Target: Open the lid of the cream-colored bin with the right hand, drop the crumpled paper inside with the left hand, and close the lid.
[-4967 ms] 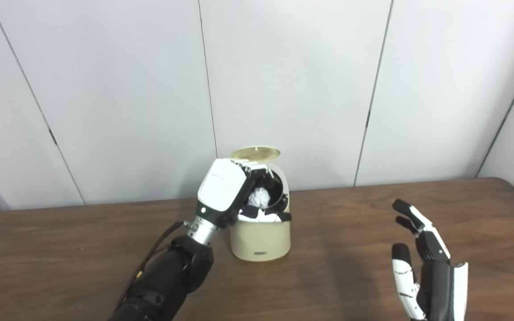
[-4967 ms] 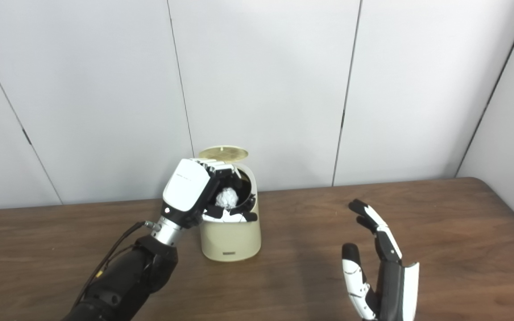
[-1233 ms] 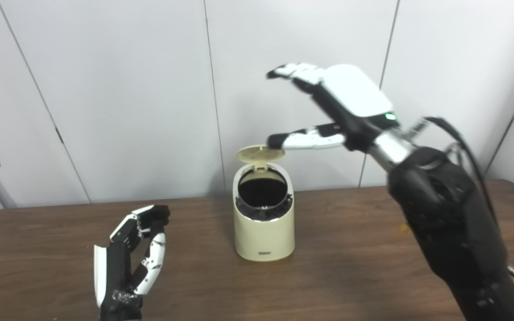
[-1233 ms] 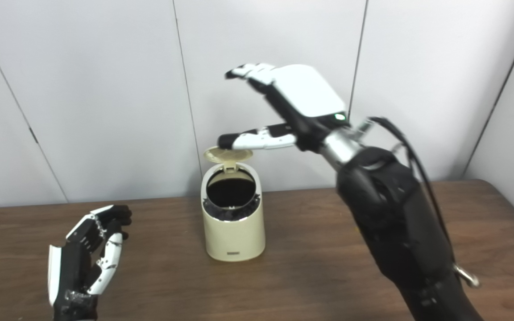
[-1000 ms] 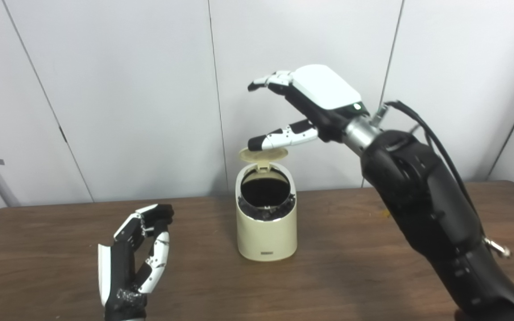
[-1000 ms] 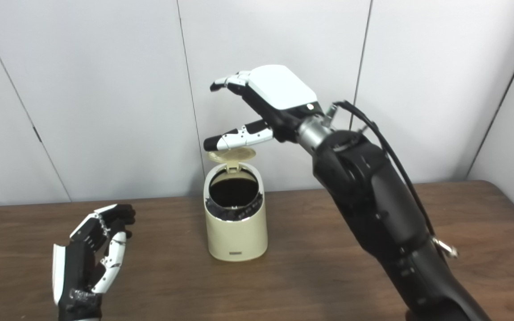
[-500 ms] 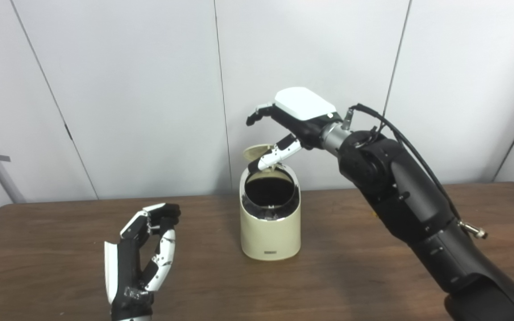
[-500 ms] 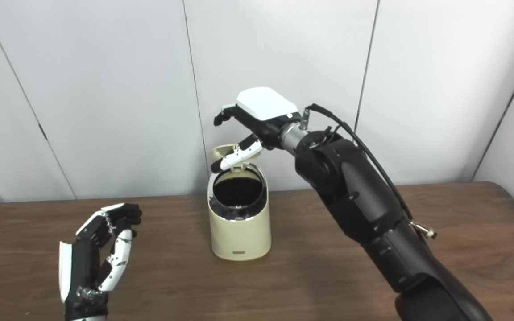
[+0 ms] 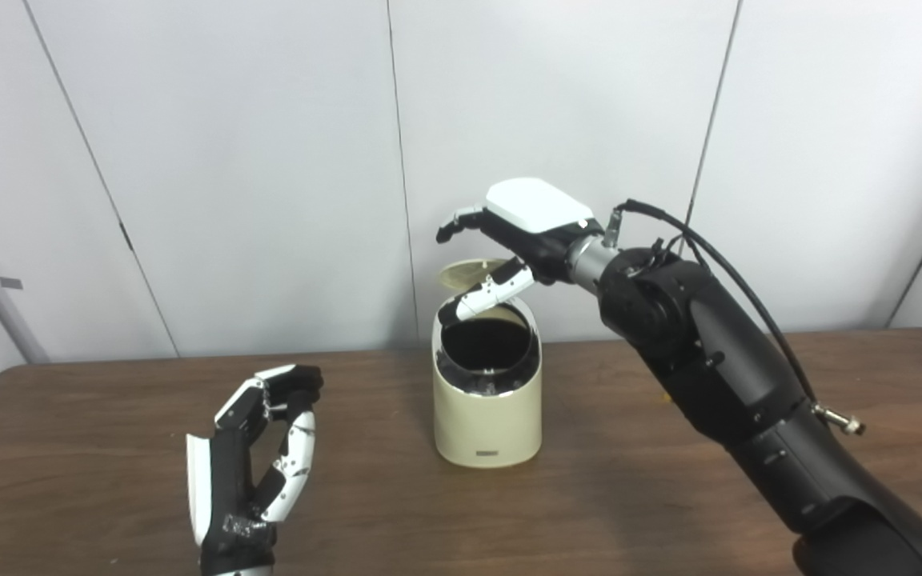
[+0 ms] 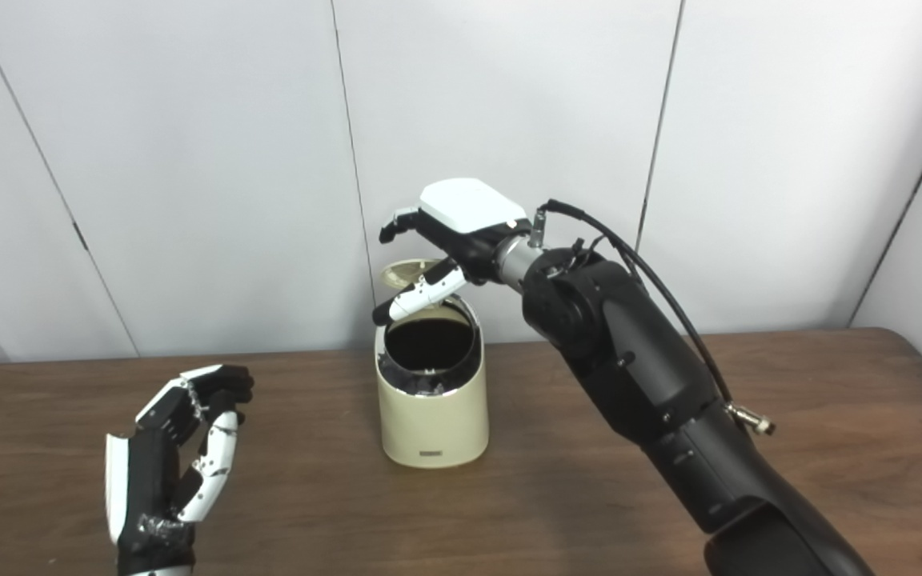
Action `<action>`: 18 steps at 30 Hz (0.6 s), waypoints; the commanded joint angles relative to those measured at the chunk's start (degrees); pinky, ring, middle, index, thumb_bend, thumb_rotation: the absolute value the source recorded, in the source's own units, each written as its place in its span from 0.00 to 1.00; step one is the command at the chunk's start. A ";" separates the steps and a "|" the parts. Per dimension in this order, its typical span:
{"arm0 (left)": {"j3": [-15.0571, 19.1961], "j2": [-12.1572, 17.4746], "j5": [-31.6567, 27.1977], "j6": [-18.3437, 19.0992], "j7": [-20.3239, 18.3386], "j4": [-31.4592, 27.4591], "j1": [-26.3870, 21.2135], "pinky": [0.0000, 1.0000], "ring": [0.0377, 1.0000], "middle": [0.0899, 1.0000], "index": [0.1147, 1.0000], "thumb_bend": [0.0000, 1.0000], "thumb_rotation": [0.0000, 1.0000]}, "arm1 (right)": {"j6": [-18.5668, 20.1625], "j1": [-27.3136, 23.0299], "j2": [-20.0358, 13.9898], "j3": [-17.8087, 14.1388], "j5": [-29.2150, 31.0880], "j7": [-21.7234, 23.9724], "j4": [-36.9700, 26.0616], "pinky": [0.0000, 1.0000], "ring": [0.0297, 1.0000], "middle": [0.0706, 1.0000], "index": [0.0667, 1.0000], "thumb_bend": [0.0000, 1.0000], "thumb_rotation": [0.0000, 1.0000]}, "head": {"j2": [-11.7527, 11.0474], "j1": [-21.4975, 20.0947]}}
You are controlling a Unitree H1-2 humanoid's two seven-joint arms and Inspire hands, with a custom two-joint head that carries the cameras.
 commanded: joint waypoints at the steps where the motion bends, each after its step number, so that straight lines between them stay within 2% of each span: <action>1: 0.07 -0.06 0.20 -1.30 0.29 -1.13 -1.69 0.49 0.57 0.58 0.56 0.16 0.40 | 0.85 -1.45 -0.30 -1.27 0.82 -0.65 -2.66 0.74 0.85 0.81 0.75 0.89 0.75 | -0.10 -0.14; 5: 0.29 0.14 0.00 -1.42 0.29 -0.82 -2.00 0.49 0.57 0.57 0.56 0.16 0.40 | 2.65 0.07 -0.31 -1.22 0.29 -0.22 -5.20 0.71 0.84 0.85 0.74 0.91 0.80 | -0.22 -0.89; 9: 0.45 0.21 -0.16 -1.67 0.37 -0.21 -2.27 0.49 0.57 0.57 0.56 0.16 0.40 | 4.37 2.02 -1.11 -0.60 -1.49 1.34 -9.86 0.67 0.81 0.84 0.72 0.91 0.85 | -0.46 -1.23; 14: 0.52 0.45 -0.41 -1.75 0.16 -0.03 -2.47 0.49 0.57 0.57 0.56 0.16 0.41 | 6.15 4.57 -2.02 -0.93 -2.31 4.31 -14.93 0.68 0.80 0.82 0.71 0.86 0.82 | -0.28 -1.57; 18: 0.48 0.59 0.46 -1.56 0.30 -0.25 -2.52 0.48 0.56 0.56 0.55 0.16 0.42 | 6.24 6.46 -2.74 -1.74 -1.80 4.58 -17.41 0.67 0.80 0.80 0.71 0.84 0.80 | -0.20 -1.61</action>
